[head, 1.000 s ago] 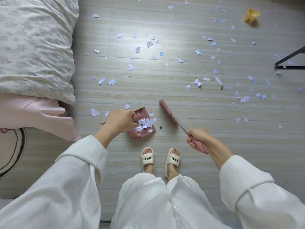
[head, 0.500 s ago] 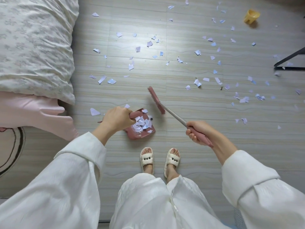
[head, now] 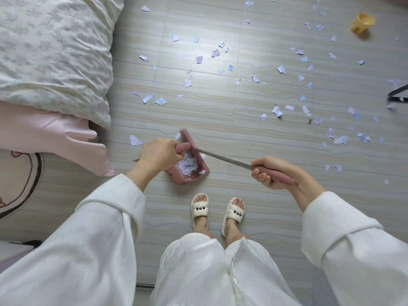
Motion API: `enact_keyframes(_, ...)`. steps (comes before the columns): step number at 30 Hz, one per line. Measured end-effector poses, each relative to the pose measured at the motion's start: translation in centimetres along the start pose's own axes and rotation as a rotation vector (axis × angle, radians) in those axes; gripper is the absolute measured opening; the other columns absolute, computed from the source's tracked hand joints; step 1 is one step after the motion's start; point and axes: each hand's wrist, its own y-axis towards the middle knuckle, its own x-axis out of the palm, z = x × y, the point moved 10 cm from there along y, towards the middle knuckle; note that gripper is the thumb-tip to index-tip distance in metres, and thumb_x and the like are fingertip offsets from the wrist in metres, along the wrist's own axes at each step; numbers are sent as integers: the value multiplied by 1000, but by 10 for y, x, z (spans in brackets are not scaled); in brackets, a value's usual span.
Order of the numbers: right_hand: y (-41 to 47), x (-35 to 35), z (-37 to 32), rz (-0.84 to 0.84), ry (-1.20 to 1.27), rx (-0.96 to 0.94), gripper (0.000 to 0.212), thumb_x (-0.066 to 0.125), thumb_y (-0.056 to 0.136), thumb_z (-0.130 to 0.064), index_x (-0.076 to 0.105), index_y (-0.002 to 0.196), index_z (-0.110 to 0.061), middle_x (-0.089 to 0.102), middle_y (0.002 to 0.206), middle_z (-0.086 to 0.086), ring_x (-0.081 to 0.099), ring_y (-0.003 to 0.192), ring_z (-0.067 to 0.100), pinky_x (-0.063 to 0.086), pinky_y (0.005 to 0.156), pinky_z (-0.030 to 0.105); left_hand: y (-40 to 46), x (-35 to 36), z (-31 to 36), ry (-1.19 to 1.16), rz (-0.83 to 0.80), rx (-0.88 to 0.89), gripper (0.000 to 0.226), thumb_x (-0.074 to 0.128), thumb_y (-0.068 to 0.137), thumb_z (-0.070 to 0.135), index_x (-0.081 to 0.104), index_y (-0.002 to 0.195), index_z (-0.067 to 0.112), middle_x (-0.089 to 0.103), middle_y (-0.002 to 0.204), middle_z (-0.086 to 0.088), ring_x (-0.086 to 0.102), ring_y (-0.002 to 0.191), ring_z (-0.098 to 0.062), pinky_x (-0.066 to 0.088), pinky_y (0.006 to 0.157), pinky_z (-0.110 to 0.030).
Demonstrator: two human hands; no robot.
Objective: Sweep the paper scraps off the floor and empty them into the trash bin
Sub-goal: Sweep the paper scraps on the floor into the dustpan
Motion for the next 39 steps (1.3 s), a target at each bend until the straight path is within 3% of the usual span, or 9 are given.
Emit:
enact_keyframes(4,-17,-6,-7,44,-150,-18,27,35,101,-27,40,77,-14,46,39,-6,36,23,4,25,24,10,3,0,0,1,-16,-11,22,54,75,36,47,57,24,53,62,0,51,66,-27,39,60,-29)
enact_keyframes(10,-6,-3,-24,166,-176,-161,17,40,98,-18,43,82,-12,45,62,2,38,25,5,30,28,9,-7,-1,-4,6,20,2,17,55,76,35,51,60,29,62,69,-1,56,70,-28,34,59,-27)
enact_keyframes(13,6,-1,-20,157,-86,-179,17,39,97,-16,44,82,-11,45,60,1,39,25,4,30,28,8,-11,-1,-5,11,21,1,12,55,77,34,58,68,27,63,75,-2,50,68,-27,33,61,-28)
enact_keyframes(21,25,5,-2,20,281,-149,23,32,101,-21,41,82,-12,44,42,-4,37,24,4,28,24,10,-18,-3,-3,91,-5,9,13,55,77,32,52,65,26,51,64,-2,43,64,-26,32,61,-28)
enact_keyframes(25,24,13,0,71,74,-112,21,35,100,-20,43,82,-11,44,54,-2,37,25,4,29,26,10,-23,12,11,152,-22,96,20,55,81,38,61,73,21,63,73,-6,48,64,-27,33,57,-27)
enact_keyframes(28,19,28,-10,75,-62,-103,19,35,99,-17,42,83,-10,43,58,-1,37,24,4,29,27,9,-22,16,23,175,-8,132,21,55,82,37,60,73,20,59,69,-5,51,64,-28,34,57,-28)
enact_keyframes(33,4,33,-26,-142,261,-43,29,29,102,-21,38,76,-11,43,41,-3,37,24,3,28,23,11,-25,18,29,160,2,148,23,54,82,39,58,69,20,43,54,1,40,58,-25,32,55,-29)
enact_keyframes(35,-1,21,-22,-126,234,-41,28,30,102,-23,38,78,-11,44,42,-3,37,24,4,28,22,12,-24,19,28,161,-7,148,23,54,81,38,52,64,22,36,51,5,41,58,-25,32,55,-29)
enact_keyframes(39,3,15,-16,10,19,-87,24,34,102,-24,40,81,-15,45,42,-5,36,24,3,28,24,9,-19,15,19,149,-7,120,21,54,81,40,57,67,24,44,54,3,52,62,-27,33,56,-28)
